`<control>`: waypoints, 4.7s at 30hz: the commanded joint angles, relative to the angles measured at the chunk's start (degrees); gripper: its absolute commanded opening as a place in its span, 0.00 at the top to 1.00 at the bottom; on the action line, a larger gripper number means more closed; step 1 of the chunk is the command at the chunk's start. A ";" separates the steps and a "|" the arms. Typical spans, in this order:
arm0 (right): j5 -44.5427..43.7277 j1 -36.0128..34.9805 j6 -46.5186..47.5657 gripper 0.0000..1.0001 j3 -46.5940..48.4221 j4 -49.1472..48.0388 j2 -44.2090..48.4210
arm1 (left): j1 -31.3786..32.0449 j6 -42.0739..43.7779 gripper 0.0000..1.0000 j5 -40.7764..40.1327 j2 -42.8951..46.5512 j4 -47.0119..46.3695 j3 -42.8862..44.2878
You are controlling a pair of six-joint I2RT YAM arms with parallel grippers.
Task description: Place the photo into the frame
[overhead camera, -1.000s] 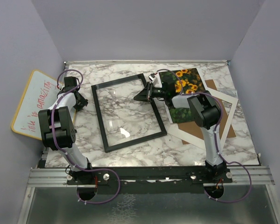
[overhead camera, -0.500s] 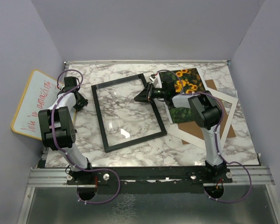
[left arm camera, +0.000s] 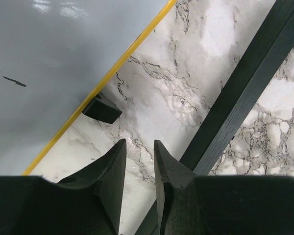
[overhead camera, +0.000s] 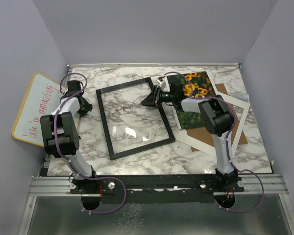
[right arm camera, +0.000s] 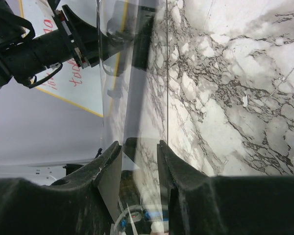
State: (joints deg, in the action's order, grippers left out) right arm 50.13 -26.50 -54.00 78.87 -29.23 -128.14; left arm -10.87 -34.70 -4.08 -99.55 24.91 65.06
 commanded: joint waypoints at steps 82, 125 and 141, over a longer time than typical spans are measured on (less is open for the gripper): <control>-2.76 0.75 4.44 0.30 4.70 12.82 2.65 | -0.46 -0.36 0.59 7.25 0.55 -3.32 0.02; -21.29 -0.81 21.41 0.26 19.14 51.20 1.51 | 2.17 0.68 0.50 16.94 -0.81 -8.40 -4.86; -32.05 -1.45 27.15 0.28 27.39 64.16 -0.95 | 2.17 1.78 0.43 14.04 0.52 -6.25 -3.21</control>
State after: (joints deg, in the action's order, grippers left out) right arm 22.26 -27.57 -28.97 104.81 30.15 -127.76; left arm -8.75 -34.22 12.27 -100.42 17.23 59.99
